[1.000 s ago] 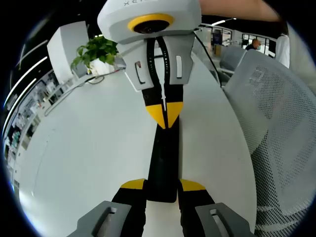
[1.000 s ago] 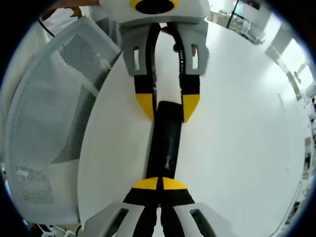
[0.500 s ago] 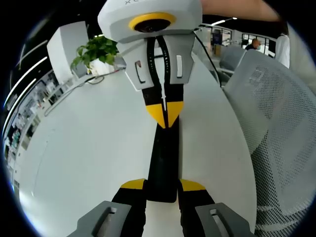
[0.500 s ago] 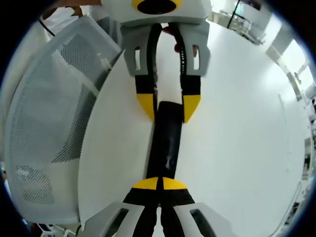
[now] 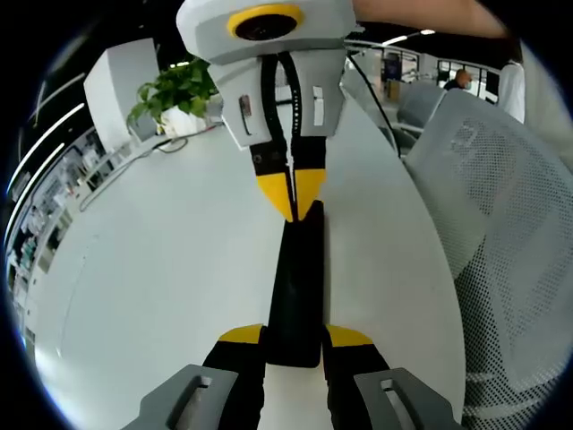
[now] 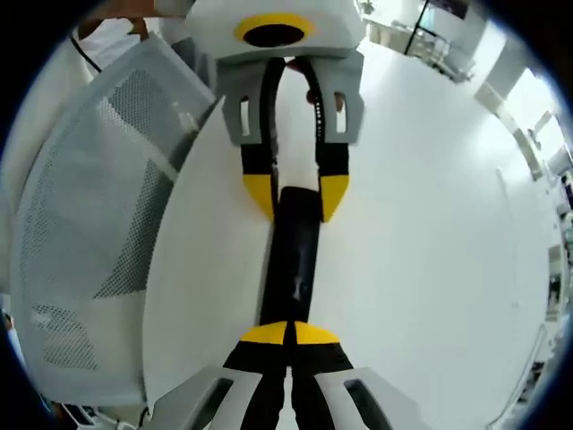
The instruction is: Press the specified remote control buttons in sequence, fully releasing each button before pressing the next.
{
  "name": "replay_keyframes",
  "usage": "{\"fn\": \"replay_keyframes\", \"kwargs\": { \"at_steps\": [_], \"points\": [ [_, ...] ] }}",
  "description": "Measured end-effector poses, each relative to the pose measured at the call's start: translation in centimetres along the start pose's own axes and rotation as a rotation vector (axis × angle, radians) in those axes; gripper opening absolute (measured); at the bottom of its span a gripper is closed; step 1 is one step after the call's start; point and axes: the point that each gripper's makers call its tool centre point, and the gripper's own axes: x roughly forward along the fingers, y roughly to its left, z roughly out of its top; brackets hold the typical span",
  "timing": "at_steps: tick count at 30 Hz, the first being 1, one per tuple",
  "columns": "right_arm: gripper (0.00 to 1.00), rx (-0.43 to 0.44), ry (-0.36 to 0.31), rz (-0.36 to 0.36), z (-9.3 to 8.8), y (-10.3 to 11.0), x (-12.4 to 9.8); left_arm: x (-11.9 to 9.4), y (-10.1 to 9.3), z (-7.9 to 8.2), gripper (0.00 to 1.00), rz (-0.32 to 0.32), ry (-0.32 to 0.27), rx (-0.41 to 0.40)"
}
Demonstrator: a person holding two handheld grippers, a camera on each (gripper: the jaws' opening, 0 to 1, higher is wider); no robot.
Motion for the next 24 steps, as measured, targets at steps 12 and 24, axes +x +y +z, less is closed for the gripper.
{"fn": "replay_keyframes", "kwargs": {
  "at_steps": [12,24],
  "points": [
    [0.0,-0.004,-0.016,-0.001,0.8,-0.2,-0.1,0.0,0.0,0.0,0.24,0.0,0.0,-0.001],
    [0.0,-0.012,-0.026,0.005,1.6,-0.5,0.3,0.0,0.0,0.0,0.24,0.003,-0.004,-0.004]
  ]
}}
